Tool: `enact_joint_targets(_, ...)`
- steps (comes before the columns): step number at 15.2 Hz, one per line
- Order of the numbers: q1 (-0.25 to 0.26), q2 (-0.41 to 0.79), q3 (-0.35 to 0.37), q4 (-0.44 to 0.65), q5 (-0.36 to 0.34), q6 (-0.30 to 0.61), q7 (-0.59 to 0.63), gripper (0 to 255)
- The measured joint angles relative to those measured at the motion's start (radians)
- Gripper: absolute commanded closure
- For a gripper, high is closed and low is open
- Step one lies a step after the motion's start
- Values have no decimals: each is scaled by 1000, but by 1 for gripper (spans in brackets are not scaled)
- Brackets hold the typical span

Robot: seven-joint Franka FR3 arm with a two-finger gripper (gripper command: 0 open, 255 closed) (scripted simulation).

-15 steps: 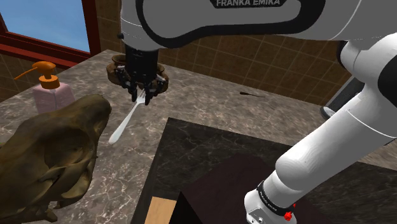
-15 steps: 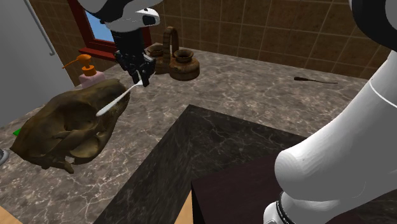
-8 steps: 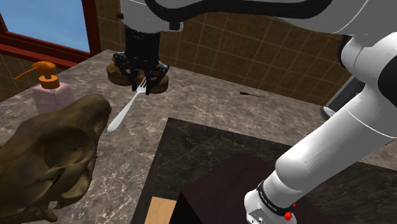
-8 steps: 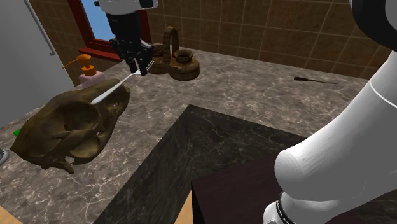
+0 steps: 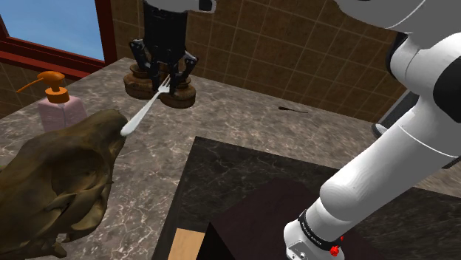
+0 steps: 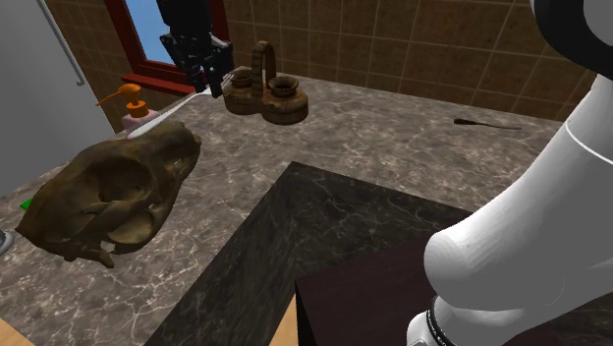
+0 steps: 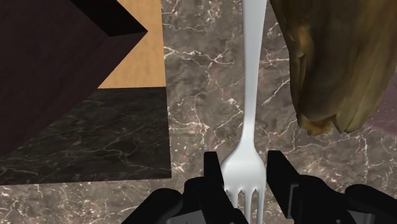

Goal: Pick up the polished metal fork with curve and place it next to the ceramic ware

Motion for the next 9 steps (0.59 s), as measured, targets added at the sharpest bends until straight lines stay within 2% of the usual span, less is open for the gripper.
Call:
enact_joint_targets(6,9,39,12,113,-31,-90,17,255)
enact_joint_targets(9,-4,41,-1,128,-32,-102,-9,255)
